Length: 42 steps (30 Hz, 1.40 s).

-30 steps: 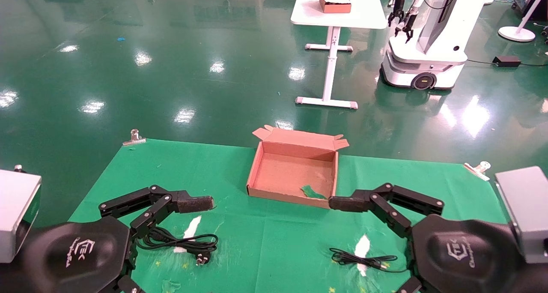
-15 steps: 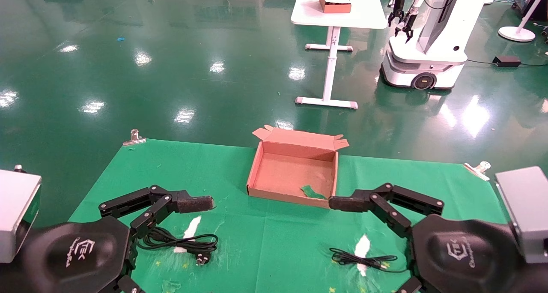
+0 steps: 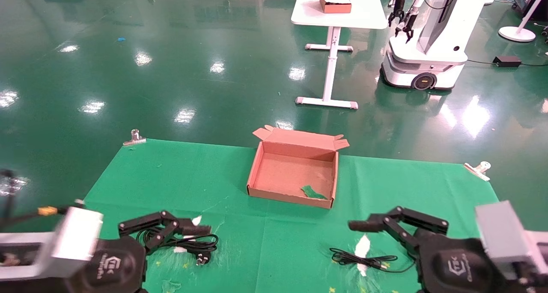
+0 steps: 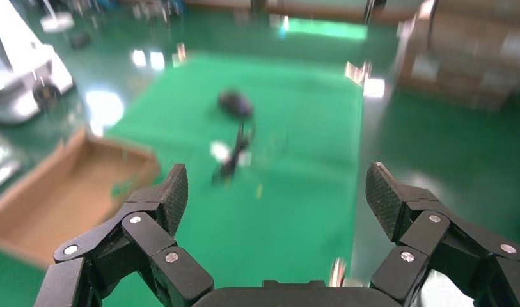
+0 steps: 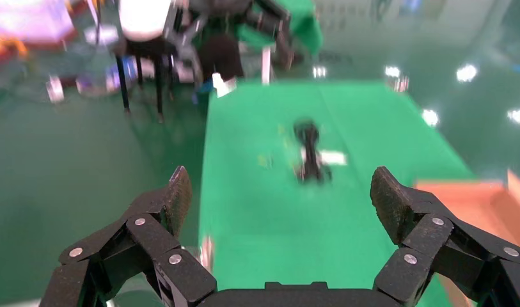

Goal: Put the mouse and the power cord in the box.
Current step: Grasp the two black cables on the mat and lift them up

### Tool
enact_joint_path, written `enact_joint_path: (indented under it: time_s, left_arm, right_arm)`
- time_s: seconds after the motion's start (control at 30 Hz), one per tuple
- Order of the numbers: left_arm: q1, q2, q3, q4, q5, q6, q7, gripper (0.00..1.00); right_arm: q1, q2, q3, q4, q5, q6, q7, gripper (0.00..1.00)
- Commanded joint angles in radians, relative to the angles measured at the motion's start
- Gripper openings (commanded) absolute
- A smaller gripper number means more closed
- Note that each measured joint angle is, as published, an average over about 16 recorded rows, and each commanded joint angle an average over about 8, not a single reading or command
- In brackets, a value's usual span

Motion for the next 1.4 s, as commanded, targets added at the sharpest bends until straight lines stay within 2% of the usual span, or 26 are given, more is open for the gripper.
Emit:
enact_joint_path:
  time_s: [0.03, 0.27, 0.53, 0.8, 1.03, 1.07, 1.13, 1.17, 1.3, 1.33, 1.4]
  left_arm:
    - [-0.036, 0.01, 0.032, 0.034, 0.064, 0.017, 0.028, 1.0]
    - [-0.239, 0.143, 0.192, 0.301, 0.365, -0.02, 0.201, 1.0]
    - [-0.372, 0.313, 0.296, 0.632, 0.621, -0.248, 0.382, 1.0]
    - [-0.426, 0.411, 0.334, 0.844, 0.707, -0.395, 0.504, 1.0]
    - [-0.428, 0.455, 0.336, 0.956, 0.712, -0.449, 0.584, 1.0]
    - [-0.427, 0.459, 0.334, 0.969, 0.71, -0.454, 0.592, 1.0]
    - [-0.427, 0.463, 0.33, 0.991, 0.704, -0.462, 0.605, 1.0]
    - [-0.427, 0.464, 0.328, 1.0, 0.701, -0.465, 0.611, 0.92]
    - [-0.432, 0.467, 0.323, 1.028, 0.694, -0.472, 0.629, 0.42]
    - [-0.434, 0.467, 0.322, 1.033, 0.693, -0.473, 0.633, 0.29]
    - [-0.437, 0.467, 0.321, 1.04, 0.692, -0.475, 0.638, 0.05]
  right_arm:
    - [0.012, 0.003, -0.02, -0.043, -0.036, -0.02, -0.039, 1.0]
    - [0.16, -0.07, -0.122, -0.321, -0.289, 0.054, -0.235, 1.0]
    - [0.319, -0.239, -0.234, -0.618, -0.538, 0.176, -0.472, 1.0]
    - [0.405, -0.399, -0.293, -0.848, -0.643, 0.274, -0.647, 1.0]
    - [0.425, -0.467, -0.303, -0.968, -0.659, 0.329, -0.731, 1.0]
    - [0.427, -0.472, -0.303, -0.98, -0.659, 0.335, -0.74, 0.96]
    - [0.431, -0.48, -0.303, -0.998, -0.659, 0.345, -0.754, 0.73]
    - [0.433, -0.483, -0.303, -1.007, -0.659, 0.348, -0.76, 0.6]
    - [0.44, -0.491, -0.303, -1.031, -0.661, 0.358, -0.777, 0.1]
    - [0.442, -0.493, -0.303, -1.036, -0.662, 0.359, -0.78, 0.02]
    - [0.444, -0.496, -0.304, -1.044, -0.663, 0.362, -0.783, 0.0]
